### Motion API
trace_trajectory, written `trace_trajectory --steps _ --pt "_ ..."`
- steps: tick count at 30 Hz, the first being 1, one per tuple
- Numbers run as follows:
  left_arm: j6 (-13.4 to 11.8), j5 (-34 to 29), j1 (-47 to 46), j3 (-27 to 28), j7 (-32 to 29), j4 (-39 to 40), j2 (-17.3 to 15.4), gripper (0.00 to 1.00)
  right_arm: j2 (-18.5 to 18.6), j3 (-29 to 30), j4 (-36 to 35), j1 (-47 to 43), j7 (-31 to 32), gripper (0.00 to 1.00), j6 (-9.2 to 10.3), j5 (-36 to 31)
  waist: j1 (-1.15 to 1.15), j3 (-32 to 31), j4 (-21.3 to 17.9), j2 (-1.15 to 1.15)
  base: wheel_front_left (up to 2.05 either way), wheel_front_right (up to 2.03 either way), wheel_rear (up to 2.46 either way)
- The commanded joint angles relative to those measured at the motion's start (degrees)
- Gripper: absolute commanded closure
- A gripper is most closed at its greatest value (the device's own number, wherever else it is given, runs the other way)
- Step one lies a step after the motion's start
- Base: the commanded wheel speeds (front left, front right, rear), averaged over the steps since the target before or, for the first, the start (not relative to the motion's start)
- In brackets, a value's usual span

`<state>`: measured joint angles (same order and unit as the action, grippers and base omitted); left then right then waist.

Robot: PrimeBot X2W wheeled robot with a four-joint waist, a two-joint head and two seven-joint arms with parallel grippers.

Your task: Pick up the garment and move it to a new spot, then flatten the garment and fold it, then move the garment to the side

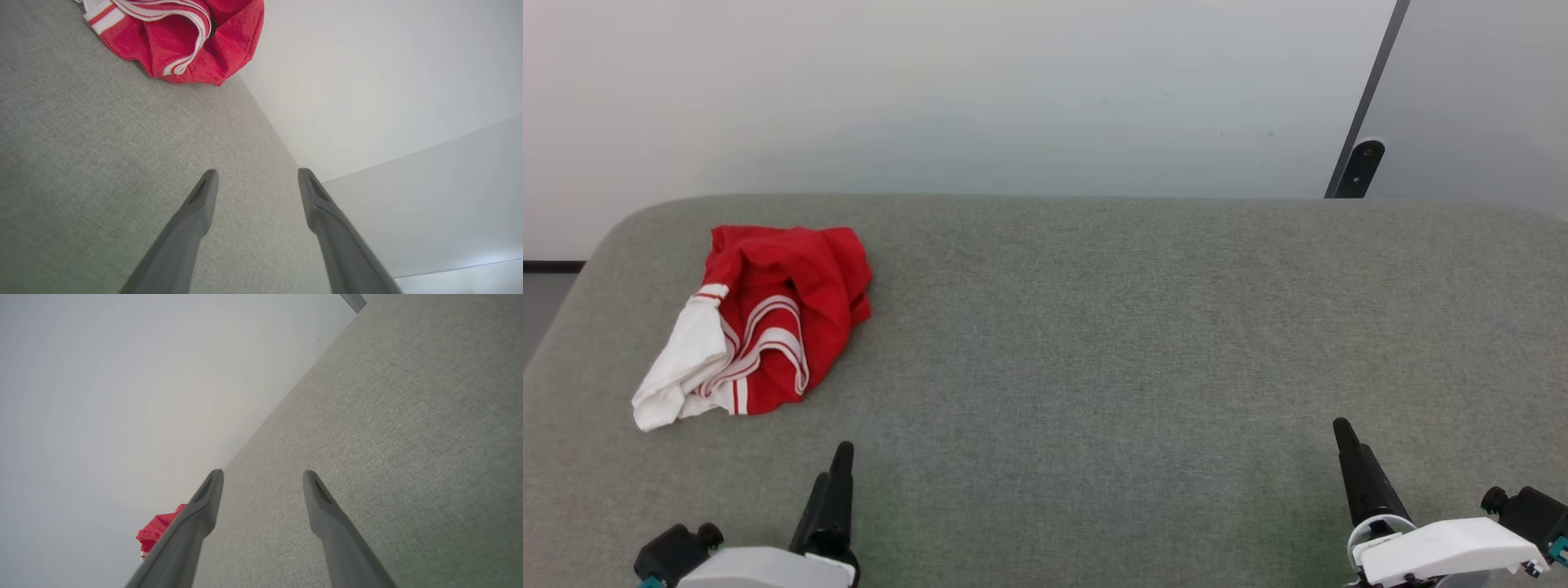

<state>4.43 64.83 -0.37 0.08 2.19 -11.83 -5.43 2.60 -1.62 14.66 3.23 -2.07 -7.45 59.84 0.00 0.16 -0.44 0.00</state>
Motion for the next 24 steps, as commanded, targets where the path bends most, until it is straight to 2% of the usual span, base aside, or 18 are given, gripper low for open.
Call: trace_trajectory --steps 1,9,24 --pt "-0.53 -2.97 0.02 -0.30 0.59 1.15 -0.60 0.00 0.20 -0.28 -0.87 1.30 -0.70 0.00 -0.02 -3.17 0.00 -0.02 -0.04 0.00 0.00 0.00 0.00" --pt "-1.59 -12.14 1.28 -0.22 2.16 2.73 -1.59 0.00 0.23 0.08 -1.03 1.09 -2.30 0.00 -0.02 -12.17 0.00 -0.15 -0.25 0.00 0.00 0.00 0.00" --pt "-0.17 -25.45 4.14 1.21 4.85 6.01 -1.54 0.00 0.26 2.41 -1.98 -1.17 -4.96 0.00 -0.03 -25.62 0.00 -0.68 -0.19 0.00 0.00 0.00 0.00"
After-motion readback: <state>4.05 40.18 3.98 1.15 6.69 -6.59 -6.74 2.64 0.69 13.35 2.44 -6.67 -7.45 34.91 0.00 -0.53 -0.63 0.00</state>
